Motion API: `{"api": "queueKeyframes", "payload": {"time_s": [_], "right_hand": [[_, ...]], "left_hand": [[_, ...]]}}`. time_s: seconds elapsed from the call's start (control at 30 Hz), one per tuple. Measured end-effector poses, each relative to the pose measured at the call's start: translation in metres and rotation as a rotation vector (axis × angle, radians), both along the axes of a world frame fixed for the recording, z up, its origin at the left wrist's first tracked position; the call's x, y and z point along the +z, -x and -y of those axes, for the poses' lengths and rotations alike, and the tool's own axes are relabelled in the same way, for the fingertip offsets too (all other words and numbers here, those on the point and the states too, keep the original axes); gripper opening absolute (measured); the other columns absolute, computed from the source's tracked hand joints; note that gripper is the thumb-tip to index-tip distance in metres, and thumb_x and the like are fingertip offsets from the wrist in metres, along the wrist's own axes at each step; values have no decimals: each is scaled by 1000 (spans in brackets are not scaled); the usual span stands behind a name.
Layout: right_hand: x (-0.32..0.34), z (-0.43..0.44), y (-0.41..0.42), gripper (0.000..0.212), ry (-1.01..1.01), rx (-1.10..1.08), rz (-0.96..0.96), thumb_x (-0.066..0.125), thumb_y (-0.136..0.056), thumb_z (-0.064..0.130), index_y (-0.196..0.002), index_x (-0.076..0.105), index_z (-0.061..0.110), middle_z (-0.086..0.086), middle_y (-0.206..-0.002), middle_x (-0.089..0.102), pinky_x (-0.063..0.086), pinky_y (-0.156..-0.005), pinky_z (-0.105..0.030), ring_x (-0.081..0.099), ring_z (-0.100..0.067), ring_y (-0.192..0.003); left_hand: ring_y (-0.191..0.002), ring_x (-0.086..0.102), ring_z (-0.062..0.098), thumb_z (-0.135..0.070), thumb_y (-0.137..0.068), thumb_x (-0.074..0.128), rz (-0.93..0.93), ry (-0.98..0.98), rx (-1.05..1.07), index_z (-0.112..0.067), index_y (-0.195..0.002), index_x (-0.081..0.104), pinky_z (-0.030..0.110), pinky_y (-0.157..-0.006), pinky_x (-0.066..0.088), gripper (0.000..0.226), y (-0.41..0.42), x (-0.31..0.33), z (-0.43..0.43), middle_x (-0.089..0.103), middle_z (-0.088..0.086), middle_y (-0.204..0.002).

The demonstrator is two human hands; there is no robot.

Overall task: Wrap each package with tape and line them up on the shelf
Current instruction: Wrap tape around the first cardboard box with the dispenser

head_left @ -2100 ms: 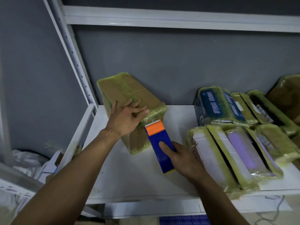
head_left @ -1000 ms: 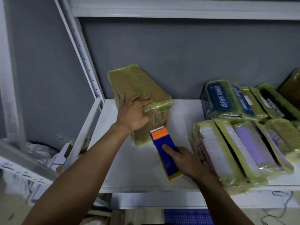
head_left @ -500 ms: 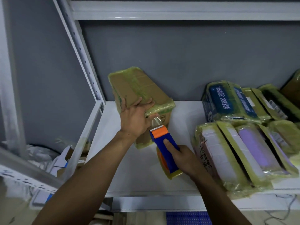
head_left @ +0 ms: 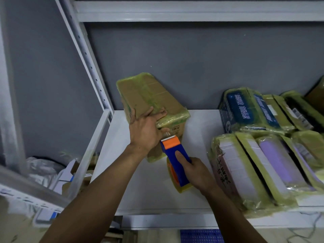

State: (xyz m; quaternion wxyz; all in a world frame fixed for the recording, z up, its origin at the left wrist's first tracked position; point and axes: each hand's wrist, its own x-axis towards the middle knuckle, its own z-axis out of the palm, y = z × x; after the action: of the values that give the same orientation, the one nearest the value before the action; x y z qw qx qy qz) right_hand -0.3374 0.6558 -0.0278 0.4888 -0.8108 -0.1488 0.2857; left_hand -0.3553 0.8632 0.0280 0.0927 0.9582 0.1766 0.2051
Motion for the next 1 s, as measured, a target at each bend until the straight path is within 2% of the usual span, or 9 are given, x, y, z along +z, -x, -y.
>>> {"api": "queueKeyframes", "payload": {"time_s": [0.17, 0.37, 0.57, 0.73, 0.87, 1.0], "right_hand": [[3, -10, -15, 62, 70, -41, -14, 50, -94, 70, -73, 63, 14, 2, -60, 66, 44, -54, -21, 61, -7, -50], [5, -15, -32, 80, 151, -8, 8, 54, -90, 74, -96, 72, -3, -15, -88, 75, 48, -65, -29, 67, -21, -69], [8, -19, -39, 73, 195, -7, 31, 58, -85, 78, -89, 70, 6, -8, -85, 73, 50, -68, -31, 71, -23, -77], [19, -22, -45, 63, 263, 11, 96, 59, -87, 74, -79, 63, 12, -2, -75, 66, 44, -57, -27, 65, -15, -67], [22, -23, -45, 65, 466, 94, 289, 51, -90, 77, -89, 61, 12, 2, -73, 55, 36, -52, -27, 55, -12, -63], [27, -22, -44, 67, 463, -3, 323, 53, -86, 82, -76, 57, 16, 1, -70, 59, 37, -52, -28, 59, -14, -64]], "left_hand": [[-147, 33, 3, -68, -78, 71, -6, 16, 3, -49, -143, 49, 54, -126, 2, 71, 1, 1, -2, 49, -30, -146], [-148, 29, 2, -72, -72, 74, -56, 13, -15, -49, -146, 44, 55, -126, 2, 84, 2, 4, -4, 44, -32, -149], [-146, 35, 4, -59, -76, 79, -8, -9, 7, -47, -142, 51, 56, -125, 3, 73, 3, 4, 1, 50, -31, -145], [-147, 32, 2, -58, -79, 76, -36, -8, 9, -47, -143, 49, 57, -125, 2, 70, 2, 5, 1, 47, -33, -145], [-147, 32, 3, -59, -81, 74, -27, 18, 6, -48, -143, 49, 55, -125, 0, 68, 1, 6, 2, 48, -33, -145], [-147, 34, 4, -60, -78, 76, -26, 24, 2, -47, -143, 50, 56, -125, 3, 71, 1, 10, 1, 49, -32, -145]]}}
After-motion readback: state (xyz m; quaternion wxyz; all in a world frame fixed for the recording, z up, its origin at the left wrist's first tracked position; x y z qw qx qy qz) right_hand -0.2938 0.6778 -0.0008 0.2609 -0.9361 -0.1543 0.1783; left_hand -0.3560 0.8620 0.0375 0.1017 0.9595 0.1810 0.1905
